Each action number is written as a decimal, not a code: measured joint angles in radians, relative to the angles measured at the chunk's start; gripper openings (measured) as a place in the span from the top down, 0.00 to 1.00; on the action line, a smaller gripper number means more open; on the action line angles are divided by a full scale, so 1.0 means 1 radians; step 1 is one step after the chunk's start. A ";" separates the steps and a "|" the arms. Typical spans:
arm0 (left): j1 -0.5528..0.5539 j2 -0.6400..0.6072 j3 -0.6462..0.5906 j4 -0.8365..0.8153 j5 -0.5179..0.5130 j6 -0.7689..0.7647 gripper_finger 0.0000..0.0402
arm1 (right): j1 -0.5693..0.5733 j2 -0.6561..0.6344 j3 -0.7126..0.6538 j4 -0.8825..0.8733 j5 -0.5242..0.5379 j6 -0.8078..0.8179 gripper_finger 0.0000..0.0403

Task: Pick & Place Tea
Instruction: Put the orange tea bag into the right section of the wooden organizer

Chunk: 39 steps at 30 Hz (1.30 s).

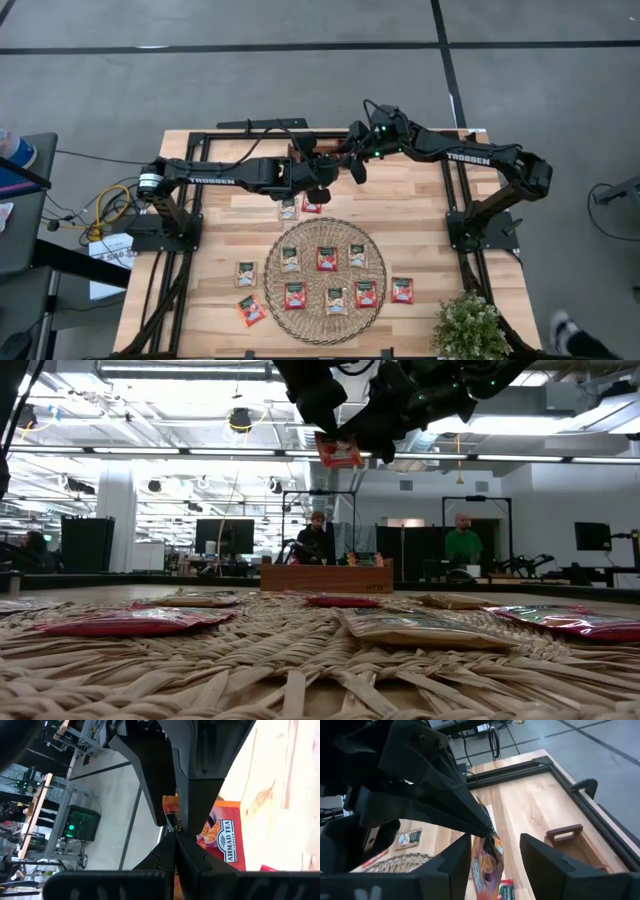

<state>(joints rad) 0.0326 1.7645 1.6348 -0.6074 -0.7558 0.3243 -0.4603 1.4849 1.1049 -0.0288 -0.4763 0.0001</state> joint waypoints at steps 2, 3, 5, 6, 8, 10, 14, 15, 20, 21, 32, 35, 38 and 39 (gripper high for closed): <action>0.000 0.000 0.000 0.000 0.001 0.000 1.00 | 0.000 0.000 0.001 -0.004 0.000 0.000 0.64; 0.000 0.000 0.000 0.000 0.001 0.000 1.00 | 0.000 0.000 0.001 -0.006 -0.001 0.000 0.65; 0.000 0.000 0.000 -0.001 0.002 0.000 1.00 | 0.000 0.000 0.001 -0.008 0.000 0.000 0.70; 0.000 0.000 0.000 -0.001 0.001 0.000 1.00 | 0.000 0.000 0.001 -0.008 0.000 0.000 0.74; 0.000 0.000 0.000 -0.002 0.001 0.000 1.00 | 0.000 0.000 0.001 -0.008 0.000 0.000 0.81; 0.000 0.000 0.000 -0.003 0.001 0.000 1.00 | 0.000 0.000 0.001 -0.008 0.000 -0.007 0.89; 0.000 0.000 0.000 0.001 0.007 -0.002 1.00 | 0.000 0.000 0.001 -0.012 0.007 -0.016 0.98; 0.000 0.000 0.000 0.001 0.008 -0.006 1.00 | 0.000 0.000 0.001 -0.011 0.007 -0.015 0.98; 0.000 0.000 0.000 0.000 0.008 -0.027 1.00 | 0.000 0.000 0.001 -0.012 0.008 -0.009 1.00; 0.000 0.000 0.000 0.000 0.008 -0.027 1.00 | 0.000 0.000 0.001 -0.013 0.008 -0.009 1.00; -0.001 0.000 0.000 0.001 -0.093 -0.027 1.00 | -0.004 0.000 0.002 -0.019 0.034 -0.006 1.00; -0.001 0.000 0.000 0.000 -0.145 -0.024 1.00 | -0.014 0.000 0.002 -0.021 0.046 0.007 1.00; -0.001 0.000 0.000 -0.026 -0.232 -0.025 1.00 | -0.038 0.000 0.002 -0.023 0.091 0.027 1.00; -0.001 0.000 0.000 -0.055 -0.244 -0.035 1.00 | -0.050 0.000 0.002 -0.023 0.096 0.036 1.00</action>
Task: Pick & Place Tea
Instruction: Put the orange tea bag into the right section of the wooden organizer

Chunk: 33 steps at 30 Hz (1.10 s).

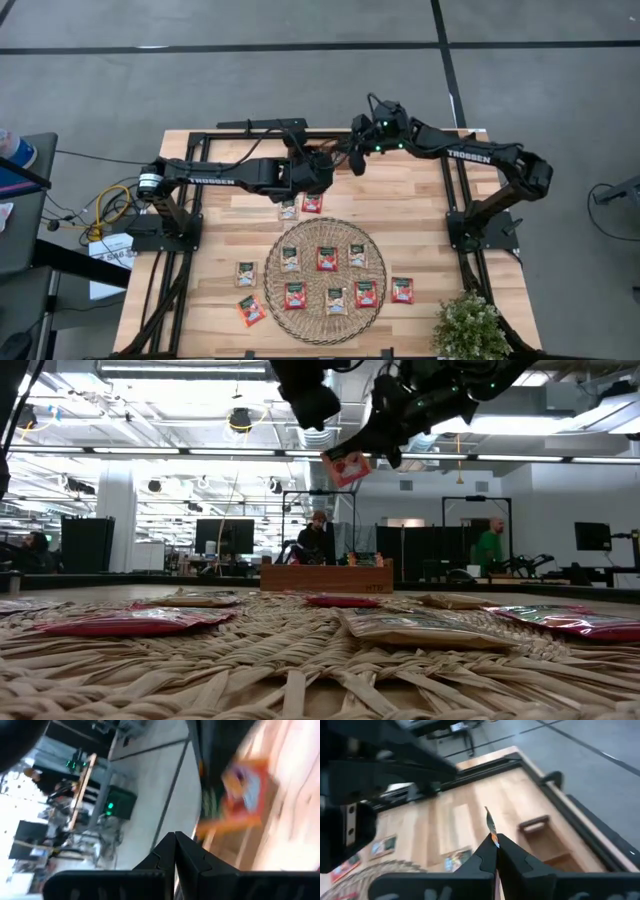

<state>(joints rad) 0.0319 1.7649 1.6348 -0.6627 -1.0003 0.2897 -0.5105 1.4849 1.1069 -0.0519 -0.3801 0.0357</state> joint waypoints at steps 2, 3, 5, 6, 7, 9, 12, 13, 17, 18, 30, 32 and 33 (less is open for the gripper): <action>0.008 0.000 0.000 -0.081 0.019 -0.081 1.00 | -0.028 0.000 0.000 0.000 0.013 0.025 1.00; 0.017 -0.002 0.000 -0.135 0.057 -0.150 1.00 | -0.043 0.001 0.000 0.000 0.015 0.035 1.00; 0.039 -0.005 0.000 -0.244 0.173 -0.299 1.00 | -0.070 0.006 0.000 0.006 0.014 0.043 1.00; 0.054 -0.006 0.000 -0.288 0.224 -0.361 1.00 | -0.082 0.006 0.000 0.002 0.014 0.044 1.00; 0.068 -0.006 0.000 -0.335 0.261 -0.416 1.00 | -0.095 0.006 0.000 0.002 0.014 0.044 1.00; 0.092 -0.006 -0.002 -0.403 0.278 -0.501 1.00 | -0.114 0.011 0.000 0.008 0.013 0.045 1.00; 0.110 -0.008 -0.034 -0.404 0.228 -0.590 1.00 | -0.129 0.025 -0.028 0.034 0.013 0.074 1.00; 0.113 -0.008 -0.048 -0.401 0.214 -0.612 1.00 | -0.134 0.030 -0.043 0.045 0.013 0.088 1.00; 0.114 -0.034 -0.138 -0.315 0.212 -0.629 1.00 | -0.140 0.067 -0.083 0.104 0.012 0.099 1.00; 0.114 -0.043 -0.170 -0.282 0.234 -0.630 1.00 | -0.140 0.079 -0.088 0.118 0.013 0.106 1.00; 0.113 -0.232 -0.479 -0.048 0.374 -0.711 1.00 | -0.163 0.229 -0.101 0.235 0.070 0.174 1.00; 0.113 -0.289 -0.529 0.004 0.406 -0.710 1.00 | -0.182 0.238 -0.100 0.229 0.072 0.186 1.00; 0.115 -0.313 -0.551 0.028 0.414 -0.709 1.00 | -0.190 0.239 -0.100 0.228 0.075 0.197 1.00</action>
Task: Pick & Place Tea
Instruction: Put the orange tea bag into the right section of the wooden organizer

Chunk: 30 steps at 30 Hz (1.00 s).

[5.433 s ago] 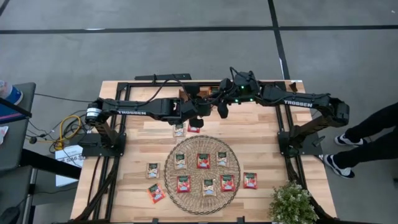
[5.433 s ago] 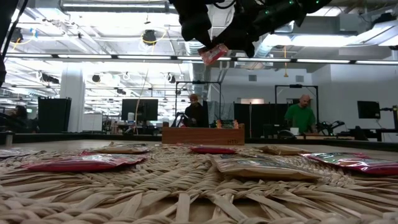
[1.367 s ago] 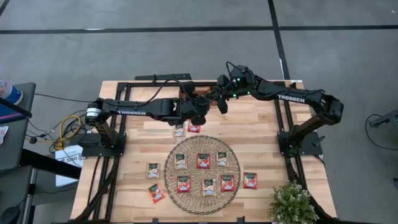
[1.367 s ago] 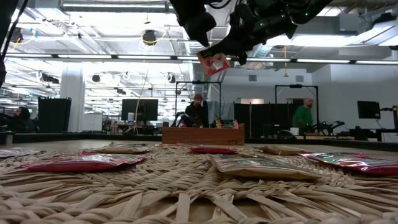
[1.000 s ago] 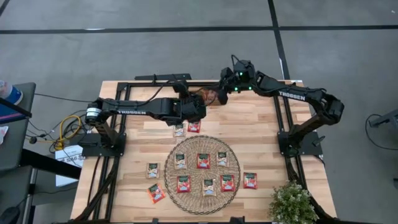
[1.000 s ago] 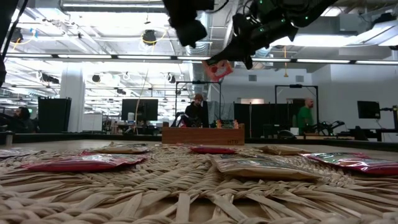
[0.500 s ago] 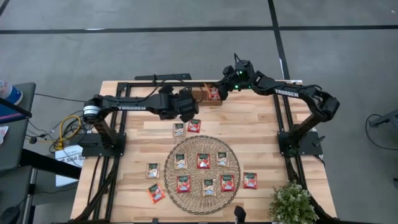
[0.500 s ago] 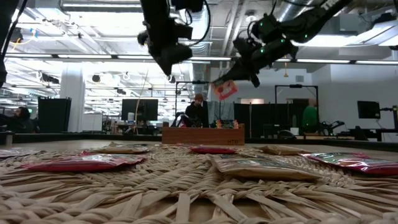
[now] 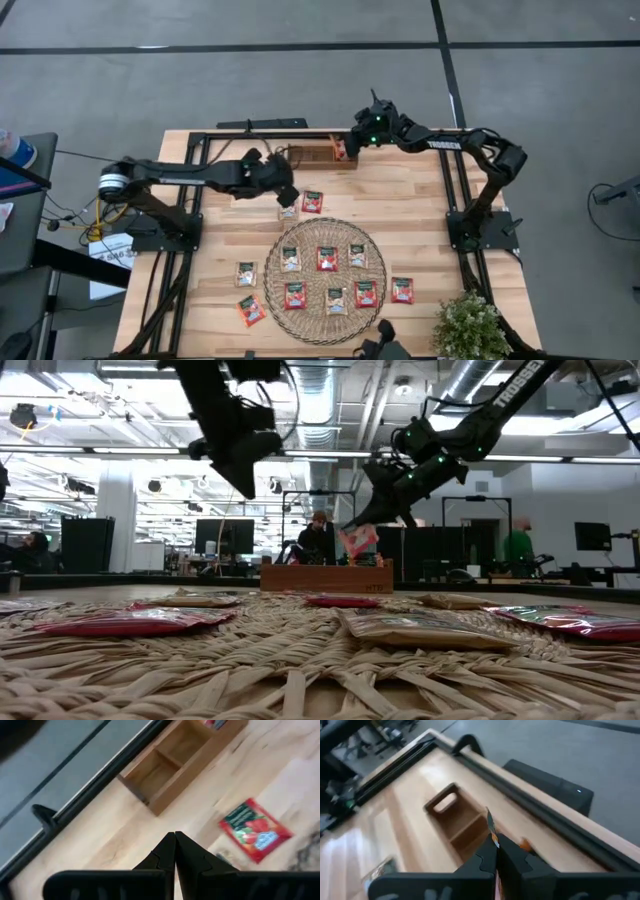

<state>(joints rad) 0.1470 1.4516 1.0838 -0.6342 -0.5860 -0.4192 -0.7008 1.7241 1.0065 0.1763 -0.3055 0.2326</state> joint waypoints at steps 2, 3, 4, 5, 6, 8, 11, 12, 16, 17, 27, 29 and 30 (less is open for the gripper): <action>0.004 -0.057 -0.050 0.065 0.033 0.003 1.00 | -0.009 0.000 0.000 -0.006 0.033 0.003 1.00; 0.007 -0.083 -0.075 0.094 0.045 0.003 1.00 | -0.010 0.000 0.000 -0.008 0.049 0.003 1.00; 0.010 -0.111 -0.097 0.126 0.065 0.004 1.00 | -0.010 0.000 0.000 -0.011 0.055 0.003 1.00; 0.013 -0.135 -0.118 0.156 0.089 0.007 1.00 | -0.009 0.000 0.000 -0.011 0.057 0.003 1.00; 0.017 -0.158 -0.137 0.181 0.110 0.013 1.00 | -0.007 0.000 0.000 -0.011 0.066 0.003 1.00; 0.025 -0.200 -0.167 0.227 0.160 0.034 1.00 | 0.004 0.000 0.000 -0.021 0.088 0.003 1.00; 0.040 -0.257 -0.220 0.330 0.223 0.064 1.00 | 0.031 0.000 0.000 -0.035 0.163 -0.016 1.00; 0.045 -0.270 -0.238 0.359 0.236 0.070 1.00 | 0.040 0.000 0.000 -0.035 0.193 -0.020 1.00; 0.079 -0.317 -0.307 0.470 0.313 0.071 1.00 | 0.048 0.000 0.000 -0.036 0.229 -0.022 1.00; 0.087 -0.325 -0.322 0.490 0.328 0.071 1.00 | 0.046 0.000 0.000 -0.039 0.232 -0.023 1.00; 0.115 -0.364 -0.430 0.577 0.392 0.012 1.00 | 0.071 0.000 0.000 -0.071 0.237 -0.034 1.00; 0.115 -0.364 -0.430 0.577 0.399 0.010 1.00 | 0.077 0.000 0.000 -0.070 0.238 -0.040 1.00; 0.115 -0.365 -0.430 0.578 0.402 0.011 1.00 | 0.081 0.000 0.000 -0.067 0.242 -0.043 1.00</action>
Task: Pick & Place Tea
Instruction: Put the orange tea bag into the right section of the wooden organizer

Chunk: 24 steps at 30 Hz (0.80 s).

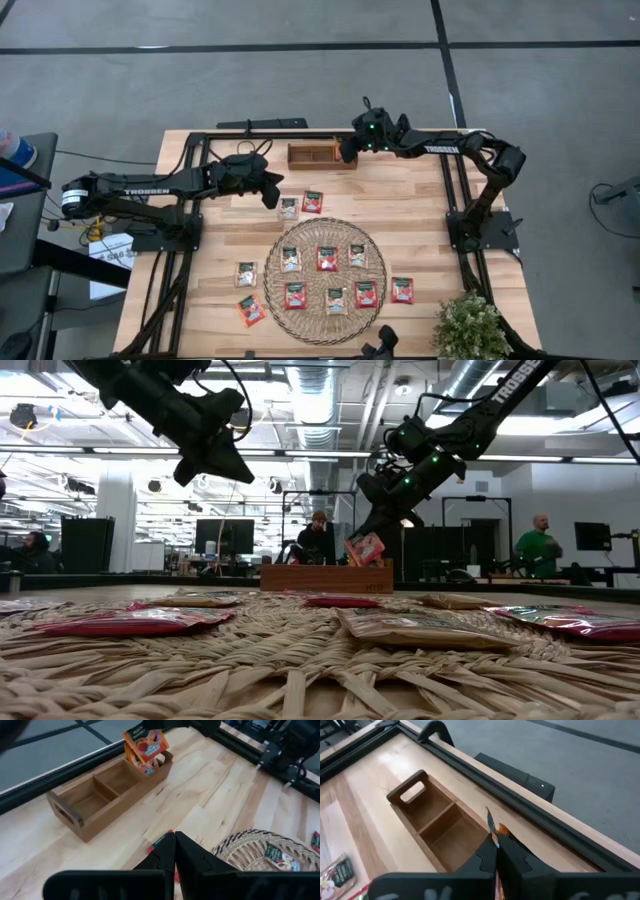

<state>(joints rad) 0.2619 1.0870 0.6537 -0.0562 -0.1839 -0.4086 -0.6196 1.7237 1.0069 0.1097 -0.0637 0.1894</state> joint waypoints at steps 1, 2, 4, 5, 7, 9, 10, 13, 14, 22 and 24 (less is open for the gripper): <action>0.000 0.000 0.000 0.001 0.005 0.004 1.00 | 0.003 0.000 0.000 0.000 0.011 -0.005 1.00; 0.000 0.000 0.000 0.000 0.006 0.006 1.00 | 0.005 0.000 0.000 -0.004 0.021 -0.007 1.00; 0.000 0.000 0.000 0.000 0.007 0.013 1.00 | 0.006 0.000 0.000 -0.008 0.036 -0.014 1.00; 0.000 0.000 0.000 0.000 0.008 0.015 1.00 | 0.007 0.000 0.000 -0.004 0.040 -0.015 1.00; 0.000 0.000 0.000 0.000 0.011 0.016 1.00 | 0.011 0.000 0.000 0.006 0.040 -0.017 1.00; 0.000 0.000 0.000 0.000 0.011 0.023 1.00 | 0.011 0.000 0.000 0.007 0.040 -0.024 1.00; 0.000 0.000 0.000 0.000 0.011 0.025 1.00 | 0.011 0.000 0.000 0.006 0.040 -0.025 1.00; 0.000 0.000 0.000 0.001 0.011 0.027 1.00 | 0.011 0.000 0.000 0.003 0.040 -0.031 1.00; 0.000 0.000 0.000 0.003 0.011 0.029 1.00 | 0.013 0.000 0.000 0.003 0.041 -0.032 1.00; 0.000 0.000 0.001 0.007 0.046 0.033 1.00 | 0.023 0.000 0.000 0.003 0.041 -0.028 1.00; 0.000 0.000 0.001 0.007 0.054 0.033 1.00 | 0.029 0.000 0.000 0.005 0.043 -0.024 1.00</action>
<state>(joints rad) 0.2619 1.0874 0.6544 -0.0492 -0.1300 -0.3752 -0.5903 1.7237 1.0069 0.1149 -0.0210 0.1658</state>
